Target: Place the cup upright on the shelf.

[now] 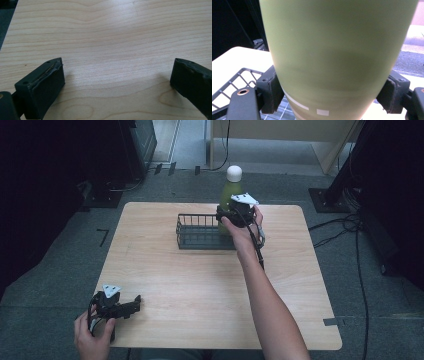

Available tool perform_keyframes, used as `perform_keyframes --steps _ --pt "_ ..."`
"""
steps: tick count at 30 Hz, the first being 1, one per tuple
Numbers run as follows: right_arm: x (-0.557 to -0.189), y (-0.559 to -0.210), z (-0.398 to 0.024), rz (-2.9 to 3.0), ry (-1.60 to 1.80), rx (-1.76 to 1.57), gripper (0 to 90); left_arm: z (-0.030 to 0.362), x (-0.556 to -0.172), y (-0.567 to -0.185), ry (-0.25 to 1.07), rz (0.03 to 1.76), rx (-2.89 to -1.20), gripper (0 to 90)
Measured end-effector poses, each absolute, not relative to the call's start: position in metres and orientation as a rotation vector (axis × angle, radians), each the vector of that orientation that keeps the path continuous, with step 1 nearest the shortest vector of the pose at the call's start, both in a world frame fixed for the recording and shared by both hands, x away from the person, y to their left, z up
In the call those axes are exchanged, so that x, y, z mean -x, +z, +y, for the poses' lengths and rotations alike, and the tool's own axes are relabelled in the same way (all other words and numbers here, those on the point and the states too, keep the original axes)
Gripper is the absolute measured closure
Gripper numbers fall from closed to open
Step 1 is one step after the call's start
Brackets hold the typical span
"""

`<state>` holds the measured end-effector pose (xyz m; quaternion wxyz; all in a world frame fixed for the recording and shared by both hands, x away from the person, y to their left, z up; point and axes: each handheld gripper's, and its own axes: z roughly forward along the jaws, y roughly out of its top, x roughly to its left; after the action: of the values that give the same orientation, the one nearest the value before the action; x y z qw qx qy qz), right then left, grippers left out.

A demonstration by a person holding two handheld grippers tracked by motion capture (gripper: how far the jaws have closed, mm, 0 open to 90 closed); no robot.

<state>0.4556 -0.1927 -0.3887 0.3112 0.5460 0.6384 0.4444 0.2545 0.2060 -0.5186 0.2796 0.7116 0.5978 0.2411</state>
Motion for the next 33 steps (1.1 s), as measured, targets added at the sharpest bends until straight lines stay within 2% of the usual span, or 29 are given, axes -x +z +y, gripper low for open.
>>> perform_keyframes --steps 13,27,33 --pt "-0.456 -0.405 -0.195 1.711 1.159 -1.437 20.4 0.206 -0.254 -0.519 0.647 1.603 -1.908 0.0" --pt "-0.453 -0.407 -0.193 1.722 1.162 -1.415 19.0 0.206 -0.254 -0.519 0.647 1.603 -1.908 0.0" --pt "-0.450 -0.406 -0.196 1.740 1.193 -1.424 10.7 0.206 -0.254 -0.519 0.647 1.603 -1.908 0.0"
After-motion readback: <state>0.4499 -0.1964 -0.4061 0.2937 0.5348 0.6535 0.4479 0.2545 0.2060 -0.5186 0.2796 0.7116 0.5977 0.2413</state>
